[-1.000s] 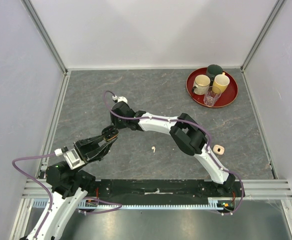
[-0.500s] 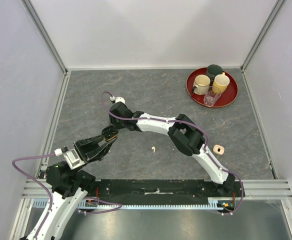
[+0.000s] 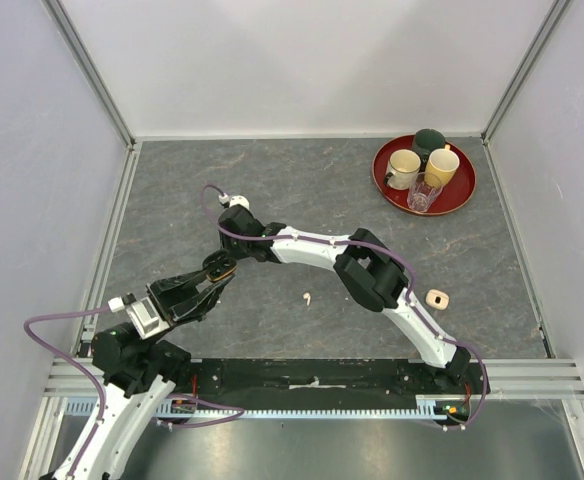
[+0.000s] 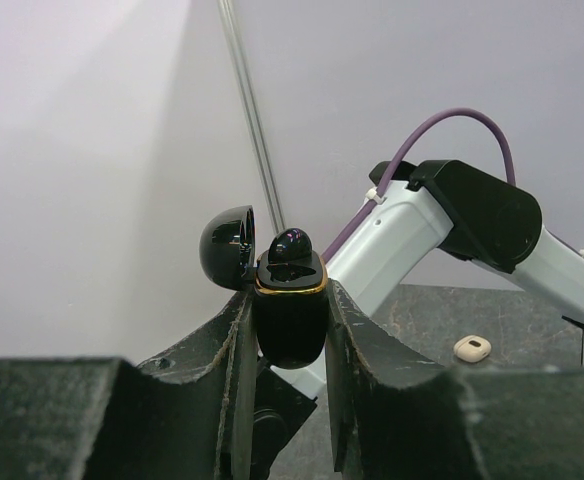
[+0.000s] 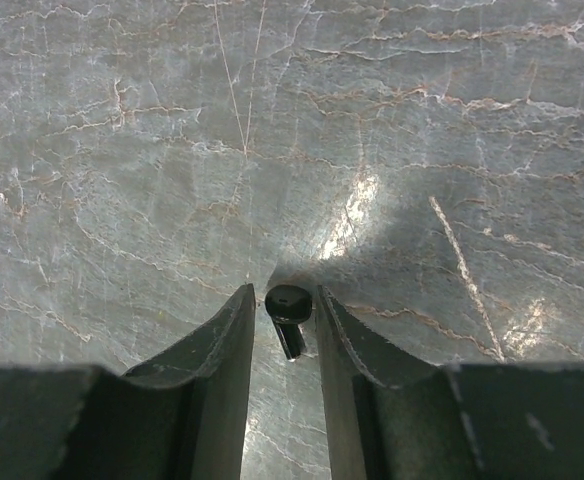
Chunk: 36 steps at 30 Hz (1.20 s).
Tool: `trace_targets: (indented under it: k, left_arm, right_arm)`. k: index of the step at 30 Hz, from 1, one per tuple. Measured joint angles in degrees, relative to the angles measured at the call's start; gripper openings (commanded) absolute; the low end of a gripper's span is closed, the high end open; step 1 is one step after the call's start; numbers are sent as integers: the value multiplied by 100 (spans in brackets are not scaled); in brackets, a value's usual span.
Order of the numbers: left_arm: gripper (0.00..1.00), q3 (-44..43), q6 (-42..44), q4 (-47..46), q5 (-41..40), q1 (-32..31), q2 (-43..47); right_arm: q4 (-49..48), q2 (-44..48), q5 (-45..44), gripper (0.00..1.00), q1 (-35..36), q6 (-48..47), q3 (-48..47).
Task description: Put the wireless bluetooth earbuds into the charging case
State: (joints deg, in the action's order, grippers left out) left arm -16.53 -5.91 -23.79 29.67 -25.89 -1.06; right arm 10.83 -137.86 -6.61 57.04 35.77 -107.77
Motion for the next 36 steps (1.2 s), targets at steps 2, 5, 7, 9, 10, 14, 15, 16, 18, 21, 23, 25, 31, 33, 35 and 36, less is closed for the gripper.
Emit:
trace_targets:
  k: [2,5,7,9,10,14,15,16,18,21,23,25,31,33,35,36]
  left_arm:
    - [2,0,2,-17,-2,0,-4]
    - [2,0,2,-33,-2,0,-37]
    - [2,0,0,-28,-2,0,-55]
    - [2,0,0,-33,-2,0,-55]
    - [2,2,2,-31,-4,0,-55]
    - [2,4,2,-28,-15,0,-44]
    - [2,4,0,-31,-17,0,-39]
    - [2,4,0,-31,-17,0,-37]
    - [2,4,2,-28,-20,0,-35]
    - [2,4,0,-26,-22,0,-33]
    - [2,4,2,-26,-22,0,-33]
    - [2,4,2,-24,-24,0,-33]
    - [2,4,2,-26,-63,0,-31]
    - [2,4,0,-26,-66,0,-31]
    - [2,4,2,-24,-68,0,-31]
    - [2,7,2,-24,-68,0,-31]
  right_arm:
    - [44,0,-24,38,9,0,-13]
    - [96,0,-66,37,24,-4,-37]
    - [136,-9,-92,37,33,-7,-63]
    - [170,-52,-114,37,39,-7,-133]
    - [173,-70,-120,37,42,-7,-166]
    - [208,-125,-125,36,46,-9,-256]
    - [214,-140,-125,36,46,-11,-282]
    - [216,-155,-127,36,46,-13,-304]
    - [214,-160,-138,36,46,-20,-308]
    - [214,-160,-149,38,50,-39,-308]
    - [214,-160,-144,40,52,-50,-308]
    - [210,-160,-146,40,52,-68,-308]
    - [197,-160,-188,40,63,-181,-308]
    - [197,-160,-188,40,63,-219,-308]
    - [197,-160,-197,38,68,-251,-308]
    - [197,-160,-210,37,74,-269,-308]
